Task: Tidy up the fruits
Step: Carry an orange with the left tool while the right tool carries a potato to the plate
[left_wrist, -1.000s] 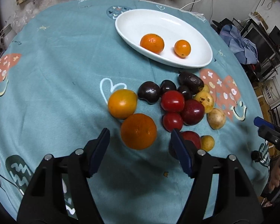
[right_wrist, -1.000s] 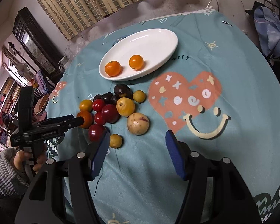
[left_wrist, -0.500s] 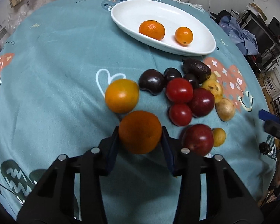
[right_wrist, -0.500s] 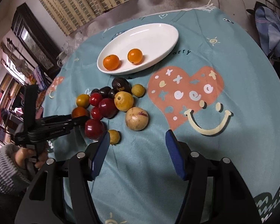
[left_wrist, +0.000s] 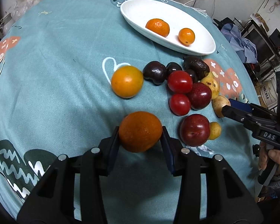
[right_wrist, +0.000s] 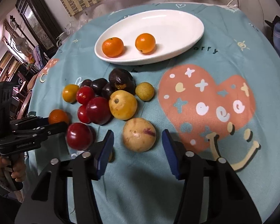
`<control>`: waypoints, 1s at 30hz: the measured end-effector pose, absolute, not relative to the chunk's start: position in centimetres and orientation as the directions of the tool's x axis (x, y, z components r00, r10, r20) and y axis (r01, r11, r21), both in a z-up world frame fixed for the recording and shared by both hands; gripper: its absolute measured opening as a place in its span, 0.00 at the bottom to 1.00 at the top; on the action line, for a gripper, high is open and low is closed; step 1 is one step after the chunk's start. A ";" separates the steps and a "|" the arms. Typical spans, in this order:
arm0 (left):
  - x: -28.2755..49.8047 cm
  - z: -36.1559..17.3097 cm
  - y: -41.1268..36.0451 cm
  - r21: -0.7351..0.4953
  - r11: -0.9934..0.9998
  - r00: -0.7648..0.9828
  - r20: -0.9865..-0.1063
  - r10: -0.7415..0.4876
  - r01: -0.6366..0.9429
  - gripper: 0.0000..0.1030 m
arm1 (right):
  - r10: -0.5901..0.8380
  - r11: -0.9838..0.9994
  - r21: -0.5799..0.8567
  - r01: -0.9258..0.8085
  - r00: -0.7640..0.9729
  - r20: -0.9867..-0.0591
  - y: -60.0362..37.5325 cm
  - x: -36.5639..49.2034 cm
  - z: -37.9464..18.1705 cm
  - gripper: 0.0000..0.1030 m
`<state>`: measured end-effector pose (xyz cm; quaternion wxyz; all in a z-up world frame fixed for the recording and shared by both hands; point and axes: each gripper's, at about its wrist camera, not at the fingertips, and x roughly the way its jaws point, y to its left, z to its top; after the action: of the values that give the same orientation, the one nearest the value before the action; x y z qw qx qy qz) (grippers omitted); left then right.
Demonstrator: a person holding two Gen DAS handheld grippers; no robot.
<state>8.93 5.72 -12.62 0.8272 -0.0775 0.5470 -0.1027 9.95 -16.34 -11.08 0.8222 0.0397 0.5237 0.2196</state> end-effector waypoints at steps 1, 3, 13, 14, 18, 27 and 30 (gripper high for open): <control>9.1 -12.6 5.7 -0.241 0.967 0.380 -0.889 -0.255 0.085 0.43 | 0.403 0.900 0.294 -0.323 0.352 -0.845 -16.2 10.1 -11.3 0.48; 9.1 -12.8 5.7 -0.238 0.967 0.380 -0.890 -0.253 0.087 0.43 | 0.402 0.898 0.290 -0.331 0.351 -0.846 -16.1 10.1 -11.7 0.40; 11.0 -10.0 4.9 -0.267 0.956 0.425 -0.856 -0.295 0.126 0.42 | 0.430 0.898 0.328 -0.293 0.430 -0.794 -19.2 10.1 -8.6 0.37; 11.7 -9.4 4.8 -0.266 0.954 0.436 -0.849 -0.298 0.134 0.42 | 0.428 0.900 0.324 -0.293 0.450 -0.784 -19.6 10.7 -7.8 0.37; 16.1 -6.7 4.3 -0.276 0.947 0.485 -0.813 -0.322 0.166 0.42 | 0.429 0.901 0.321 -0.291 0.508 -0.747 -20.0 14.5 -5.6 0.37; 27.5 -6.9 1.7 -0.244 0.952 0.489 -0.818 -0.305 0.184 0.42 | 0.407 0.912 0.306 -0.274 0.507 -0.760 -18.2 22.9 -7.5 0.38; 28.2 -8.1 1.6 -0.250 0.954 0.475 -0.828 -0.298 0.163 0.52 | 0.402 0.915 0.313 -0.255 0.494 -0.771 -17.6 23.5 -8.2 0.49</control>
<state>28.21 1.58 -8.11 0.8561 -0.0682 0.4942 -0.1348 23.51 -17.57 -8.16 0.8608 0.0788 0.4652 0.1910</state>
